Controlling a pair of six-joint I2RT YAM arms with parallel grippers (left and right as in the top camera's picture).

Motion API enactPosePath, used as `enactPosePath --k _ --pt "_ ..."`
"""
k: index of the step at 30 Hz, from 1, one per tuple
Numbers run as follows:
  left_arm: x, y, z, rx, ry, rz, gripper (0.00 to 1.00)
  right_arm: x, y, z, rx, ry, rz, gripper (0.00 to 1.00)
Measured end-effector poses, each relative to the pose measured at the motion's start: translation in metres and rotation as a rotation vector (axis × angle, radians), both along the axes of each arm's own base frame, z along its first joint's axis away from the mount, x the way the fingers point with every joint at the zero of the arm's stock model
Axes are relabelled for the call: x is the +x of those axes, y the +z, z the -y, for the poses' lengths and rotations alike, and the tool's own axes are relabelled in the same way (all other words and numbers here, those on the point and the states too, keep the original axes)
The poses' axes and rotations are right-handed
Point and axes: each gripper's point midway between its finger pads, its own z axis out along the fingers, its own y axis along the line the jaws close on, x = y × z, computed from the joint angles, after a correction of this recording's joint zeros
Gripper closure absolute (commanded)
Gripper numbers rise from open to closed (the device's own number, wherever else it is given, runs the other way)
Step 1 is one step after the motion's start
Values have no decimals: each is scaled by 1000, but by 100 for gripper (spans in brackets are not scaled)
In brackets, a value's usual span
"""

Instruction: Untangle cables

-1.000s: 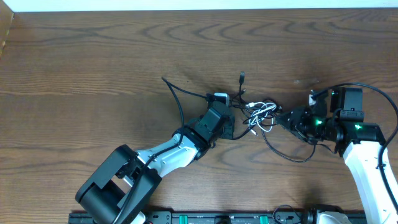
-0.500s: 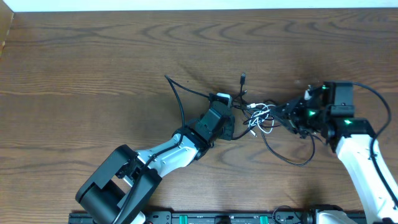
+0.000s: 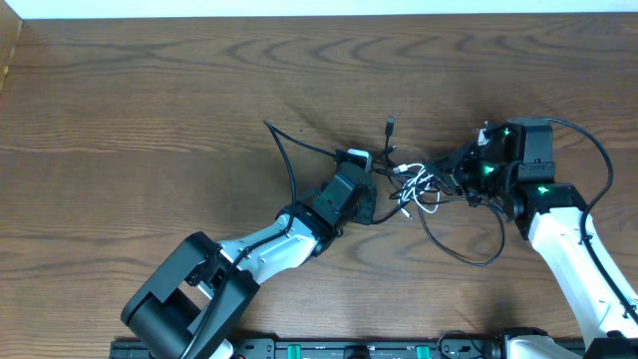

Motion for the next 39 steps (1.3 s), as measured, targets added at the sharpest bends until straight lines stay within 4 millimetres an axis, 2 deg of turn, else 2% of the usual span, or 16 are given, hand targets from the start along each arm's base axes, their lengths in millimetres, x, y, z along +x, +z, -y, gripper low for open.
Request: enactPosePath --k 2,4,7,10,11,13,15,18,25,27,30,32,36,39 --pt "0 0 0 0 0 0 92 6 9 -3 8 30 64 99" --pt "0 0 0 0 -1 0 92 16 30 -13 45 104 202 99" --pt "1 0 0 0 1 1 92 27 88 -30 143 271 520 99" --pt "1 0 -1 2 5 2 93 15 148 -34 213 459 849 99" --pt "1 0 -2 3 6 1 92 7 163 -34 226 516 926 99" --pt "1 0 -2 4 5 0 92 -7 179 -33 243 603 1011 99" --pt "1 -1 -2 4 5 -1 92 -23 189 -30 257 693 1063 99" --pt "0 -1 -2 8 3 -3 92 -35 198 -22 250 749 1096 99" --pt "-12 -16 -14 73 5 -68 92 -14 205 18 291 533 947 99" --pt "-15 -20 -20 101 14 -81 92 -9 206 30 293 477 925 86" --pt "-13 -19 -21 102 20 -73 92 -7 206 38 296 449 908 80" --pt "-10 -17 -18 91 21 -60 92 -8 205 38 300 451 897 72" --pt "-2 -8 -12 57 25 -18 92 -13 202 36 307 484 876 45" --pt "2 8 -8 22 27 20 92 -19 199 34 299 529 879 34"
